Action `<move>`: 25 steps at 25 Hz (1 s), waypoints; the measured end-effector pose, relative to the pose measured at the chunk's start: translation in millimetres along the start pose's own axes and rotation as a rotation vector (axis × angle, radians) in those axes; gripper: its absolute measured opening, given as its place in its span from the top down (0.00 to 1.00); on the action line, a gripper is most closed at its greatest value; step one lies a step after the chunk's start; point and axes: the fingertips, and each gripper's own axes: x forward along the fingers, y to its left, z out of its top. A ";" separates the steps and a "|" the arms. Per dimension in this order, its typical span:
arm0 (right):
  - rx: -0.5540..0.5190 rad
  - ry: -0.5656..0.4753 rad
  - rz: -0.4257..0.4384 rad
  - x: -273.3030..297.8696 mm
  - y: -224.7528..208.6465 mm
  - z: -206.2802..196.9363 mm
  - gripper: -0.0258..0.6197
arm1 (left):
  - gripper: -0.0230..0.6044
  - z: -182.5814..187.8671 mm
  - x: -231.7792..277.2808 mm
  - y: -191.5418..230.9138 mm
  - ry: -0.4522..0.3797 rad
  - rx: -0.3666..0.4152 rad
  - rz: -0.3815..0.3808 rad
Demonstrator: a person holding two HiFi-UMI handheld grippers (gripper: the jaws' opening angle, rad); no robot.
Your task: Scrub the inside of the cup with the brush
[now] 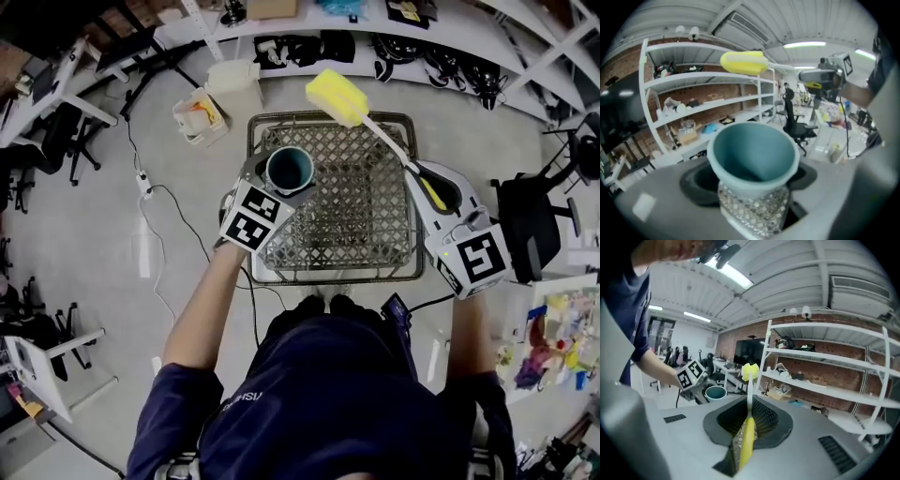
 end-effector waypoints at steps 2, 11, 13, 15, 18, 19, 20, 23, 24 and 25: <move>0.100 -0.044 -0.002 -4.1 -6.8 0.3 0.91 | 0.35 4.2 -3.7 -5.5 -0.026 -0.008 0.004; 0.292 -0.122 -0.004 -14.4 -17.5 -14.2 0.91 | 0.35 16.1 -6.3 -21.1 -0.059 -0.027 0.000; 0.320 -0.128 -0.004 -15.1 -19.5 -17.8 0.91 | 0.35 17.9 -5.1 -23.4 -0.058 -0.021 0.001; 0.342 -0.134 -0.005 -16.4 -21.5 -21.2 0.91 | 0.35 18.7 -3.6 -26.4 -0.053 -0.011 0.000; 0.374 -0.143 -0.005 -18.8 -23.8 -25.7 0.91 | 0.35 19.0 -1.0 -29.7 -0.052 -0.015 -0.006; 0.378 -0.143 -0.005 -19.1 -24.3 -26.9 0.91 | 0.35 18.9 -0.3 -30.1 -0.050 -0.012 -0.006; 0.379 -0.142 -0.005 -19.1 -24.9 -28.1 0.91 | 0.35 19.1 0.5 -30.4 -0.048 -0.009 -0.005; 0.383 -0.136 -0.004 -20.5 -27.5 -32.6 0.91 | 0.35 22.2 2.5 -32.1 -0.058 -0.030 -0.010; 0.386 -0.135 -0.003 -21.3 -28.6 -34.1 0.91 | 0.35 23.6 3.1 -32.5 -0.064 -0.043 -0.012; 0.389 -0.133 -0.001 -22.0 -29.7 -35.4 0.91 | 0.35 25.0 3.6 -32.6 -0.069 -0.053 -0.012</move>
